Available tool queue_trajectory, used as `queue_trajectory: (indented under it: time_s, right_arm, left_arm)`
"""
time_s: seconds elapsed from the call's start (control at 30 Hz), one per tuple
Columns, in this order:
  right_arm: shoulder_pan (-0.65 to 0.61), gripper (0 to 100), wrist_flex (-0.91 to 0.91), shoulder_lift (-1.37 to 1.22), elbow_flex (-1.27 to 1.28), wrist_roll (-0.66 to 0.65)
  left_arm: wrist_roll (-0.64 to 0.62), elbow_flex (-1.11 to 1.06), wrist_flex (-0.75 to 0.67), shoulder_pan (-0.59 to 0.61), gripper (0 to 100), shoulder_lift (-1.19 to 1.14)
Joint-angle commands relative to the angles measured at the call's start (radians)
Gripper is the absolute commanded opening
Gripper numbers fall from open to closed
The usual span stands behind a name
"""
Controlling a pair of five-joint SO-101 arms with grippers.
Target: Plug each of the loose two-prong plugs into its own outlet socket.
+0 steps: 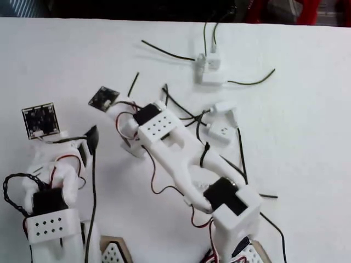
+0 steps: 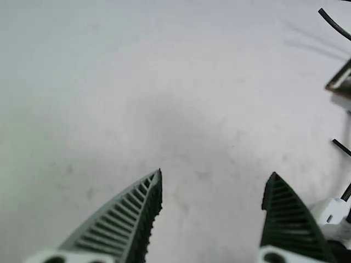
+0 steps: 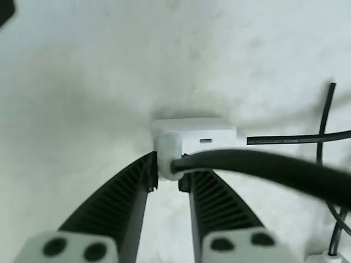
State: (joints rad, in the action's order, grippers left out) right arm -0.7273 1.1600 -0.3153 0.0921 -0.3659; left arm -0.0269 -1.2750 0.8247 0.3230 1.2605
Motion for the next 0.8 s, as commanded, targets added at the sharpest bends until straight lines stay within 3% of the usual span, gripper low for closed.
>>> queue_trajectory:
  time_s: [0.0,0.3,0.77]
  right_arm:
    - [0.038,1.7,-0.067,0.073,0.129,0.006]
    - [0.036,1.7,-0.367,0.34,0.44,0.006]
    - [0.033,1.7,-0.377,0.417,0.437,0.015]
  left_arm:
    - [-0.003,0.006,-0.026,0.01,29,0.027]
    - [-0.003,0.006,-0.026,0.01,29,0.027]
    - [-0.002,0.006,-0.026,0.01,29,0.027]
